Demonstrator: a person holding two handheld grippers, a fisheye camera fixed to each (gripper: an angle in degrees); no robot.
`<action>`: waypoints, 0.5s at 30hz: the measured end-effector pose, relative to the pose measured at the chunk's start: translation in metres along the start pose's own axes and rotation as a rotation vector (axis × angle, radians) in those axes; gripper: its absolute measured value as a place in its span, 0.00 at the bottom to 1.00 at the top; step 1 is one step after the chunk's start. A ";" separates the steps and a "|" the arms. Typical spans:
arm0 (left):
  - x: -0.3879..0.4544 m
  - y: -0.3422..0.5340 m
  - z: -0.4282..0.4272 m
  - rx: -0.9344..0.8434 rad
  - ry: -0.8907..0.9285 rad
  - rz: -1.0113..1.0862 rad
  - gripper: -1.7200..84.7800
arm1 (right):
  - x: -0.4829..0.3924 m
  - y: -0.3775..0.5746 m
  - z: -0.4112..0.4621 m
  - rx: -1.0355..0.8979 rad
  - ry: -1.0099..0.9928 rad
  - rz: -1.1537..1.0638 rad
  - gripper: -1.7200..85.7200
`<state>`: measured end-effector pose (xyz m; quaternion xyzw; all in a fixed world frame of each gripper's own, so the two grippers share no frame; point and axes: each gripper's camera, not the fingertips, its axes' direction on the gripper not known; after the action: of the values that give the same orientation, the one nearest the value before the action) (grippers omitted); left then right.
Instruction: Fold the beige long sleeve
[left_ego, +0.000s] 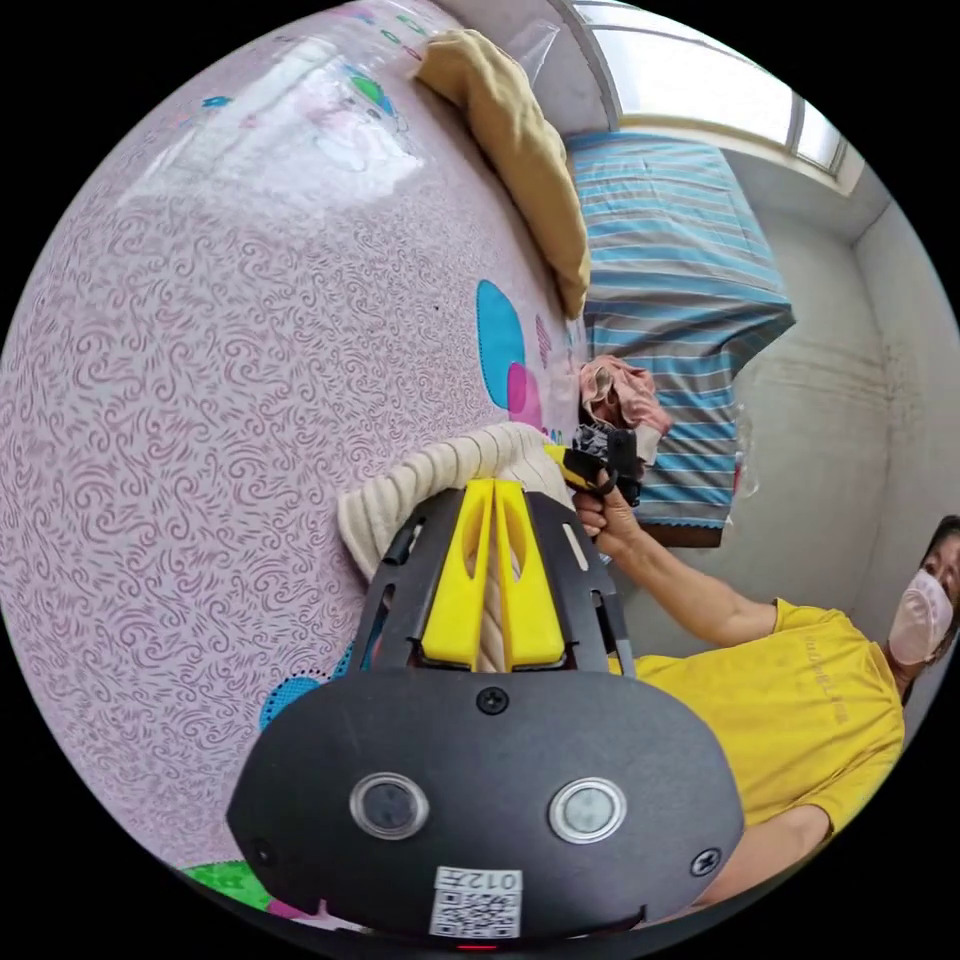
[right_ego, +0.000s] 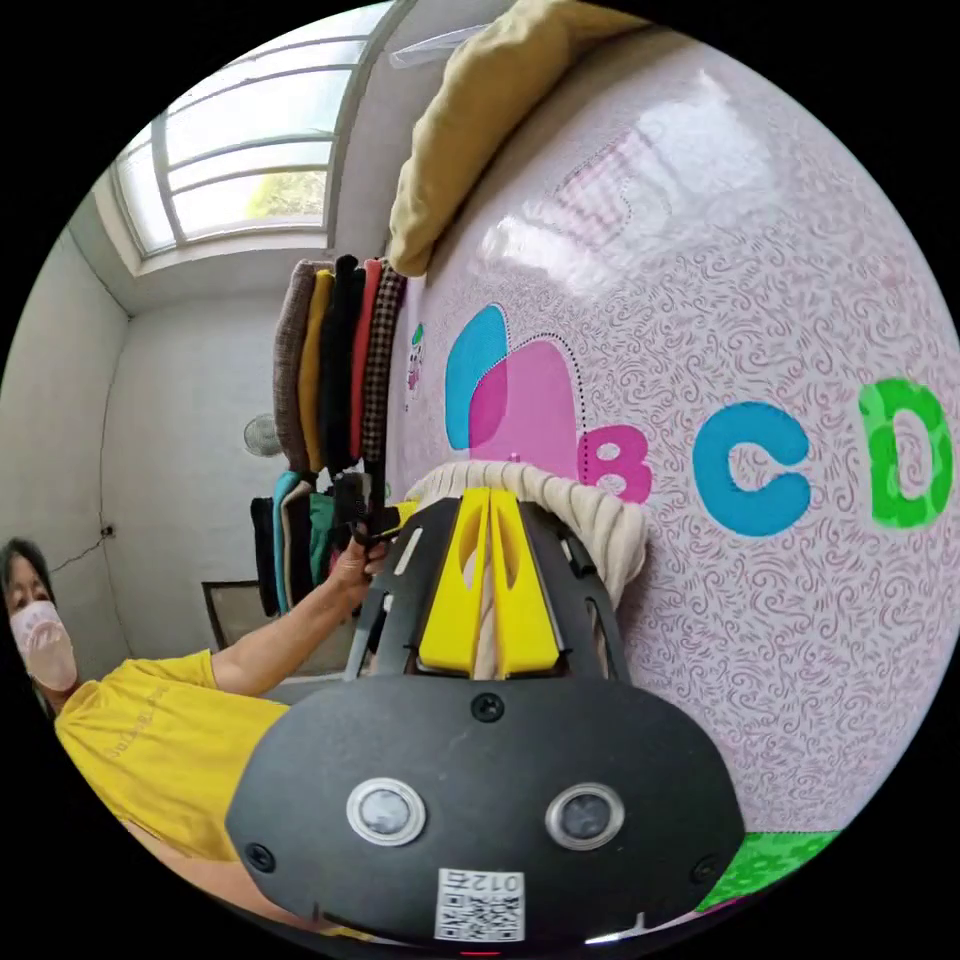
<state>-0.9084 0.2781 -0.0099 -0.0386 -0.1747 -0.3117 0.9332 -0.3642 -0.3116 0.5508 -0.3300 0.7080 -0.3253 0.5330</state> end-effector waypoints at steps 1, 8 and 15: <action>0.000 0.001 0.001 0.003 0.001 0.014 0.02 | -0.004 -0.001 0.002 -0.017 0.029 -0.026 0.03; 0.065 0.028 -0.035 0.088 -0.014 0.180 0.03 | -0.048 0.022 -0.024 0.032 -0.150 -0.136 0.03; 0.042 0.060 0.016 -0.159 -0.299 0.131 0.03 | -0.051 0.048 0.045 -0.237 0.055 -0.161 0.03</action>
<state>-0.8467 0.3052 0.0222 -0.1695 -0.2834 -0.2536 0.9092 -0.3154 -0.2475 0.5299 -0.4374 0.7269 -0.2902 0.4427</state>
